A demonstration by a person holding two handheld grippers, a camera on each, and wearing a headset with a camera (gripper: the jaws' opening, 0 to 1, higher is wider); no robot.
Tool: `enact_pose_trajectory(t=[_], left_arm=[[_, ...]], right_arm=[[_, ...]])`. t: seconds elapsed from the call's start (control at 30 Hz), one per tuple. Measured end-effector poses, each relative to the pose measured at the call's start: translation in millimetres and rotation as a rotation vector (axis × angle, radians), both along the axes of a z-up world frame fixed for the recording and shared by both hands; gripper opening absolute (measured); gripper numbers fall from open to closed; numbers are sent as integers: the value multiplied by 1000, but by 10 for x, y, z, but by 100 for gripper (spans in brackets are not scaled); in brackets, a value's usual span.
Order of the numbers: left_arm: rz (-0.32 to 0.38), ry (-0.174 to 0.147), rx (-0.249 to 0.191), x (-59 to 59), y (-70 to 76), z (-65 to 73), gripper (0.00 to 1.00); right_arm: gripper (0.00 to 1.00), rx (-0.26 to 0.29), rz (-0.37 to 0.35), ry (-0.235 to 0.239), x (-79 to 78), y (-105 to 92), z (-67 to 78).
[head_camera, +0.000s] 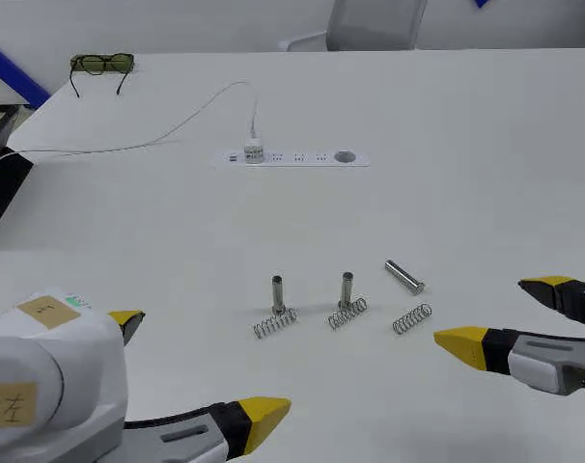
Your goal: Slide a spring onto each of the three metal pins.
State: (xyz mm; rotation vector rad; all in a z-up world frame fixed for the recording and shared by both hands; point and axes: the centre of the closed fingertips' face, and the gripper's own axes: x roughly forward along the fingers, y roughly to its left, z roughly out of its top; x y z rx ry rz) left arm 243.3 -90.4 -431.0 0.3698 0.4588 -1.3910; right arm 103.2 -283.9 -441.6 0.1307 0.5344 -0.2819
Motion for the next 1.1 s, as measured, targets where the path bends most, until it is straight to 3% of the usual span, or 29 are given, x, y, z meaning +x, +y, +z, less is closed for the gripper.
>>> enact_pose_trajectory(t=[0.7, 1.1], left_arm=[[3, 16, -6, -20, -18, -66, 97], [-1, 27, 3, -21, -4, -137, 95]], right_arm=[[63, 11, 0, -1, 425, -280, -161], [53, -3, -13, 24, 631, -467, -326]])
